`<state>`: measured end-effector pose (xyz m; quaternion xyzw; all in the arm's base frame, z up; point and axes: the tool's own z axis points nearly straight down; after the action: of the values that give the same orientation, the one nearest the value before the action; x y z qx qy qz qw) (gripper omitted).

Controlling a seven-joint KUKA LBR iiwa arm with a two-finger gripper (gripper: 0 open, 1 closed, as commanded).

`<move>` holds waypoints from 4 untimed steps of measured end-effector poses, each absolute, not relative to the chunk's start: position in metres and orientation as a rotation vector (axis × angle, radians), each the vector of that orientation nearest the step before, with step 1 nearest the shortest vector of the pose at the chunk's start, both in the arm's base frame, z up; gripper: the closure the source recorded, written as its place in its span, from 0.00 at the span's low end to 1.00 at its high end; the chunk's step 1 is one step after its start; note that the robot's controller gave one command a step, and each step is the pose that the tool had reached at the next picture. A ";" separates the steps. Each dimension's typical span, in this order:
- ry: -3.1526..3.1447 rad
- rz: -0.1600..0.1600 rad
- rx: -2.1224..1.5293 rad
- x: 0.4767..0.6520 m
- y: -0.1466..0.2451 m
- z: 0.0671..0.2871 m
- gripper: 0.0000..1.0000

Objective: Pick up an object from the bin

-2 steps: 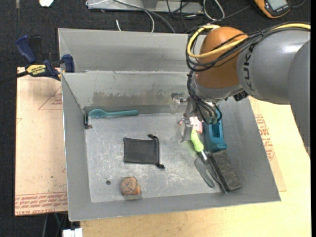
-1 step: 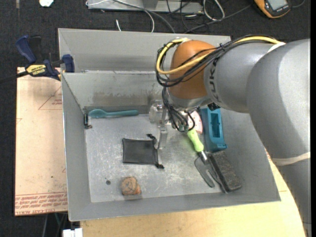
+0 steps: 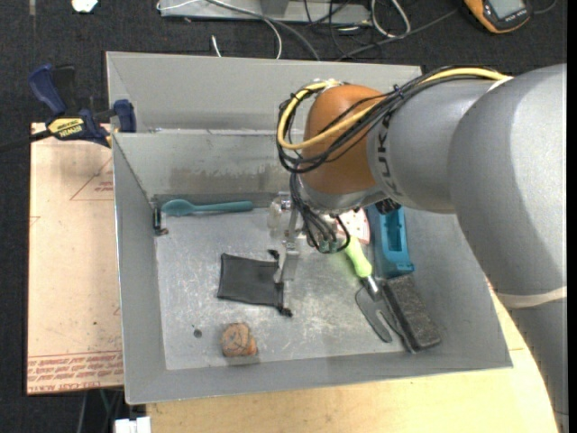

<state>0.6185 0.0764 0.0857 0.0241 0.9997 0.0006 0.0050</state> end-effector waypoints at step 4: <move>3.135 0.008 -0.059 0.584 0.094 0.134 1.00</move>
Offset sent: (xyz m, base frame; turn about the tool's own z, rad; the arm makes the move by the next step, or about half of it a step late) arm -0.0240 0.0153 -0.0157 -0.1004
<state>0.5844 0.0942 0.1341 -0.0188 0.9998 0.0025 0.0033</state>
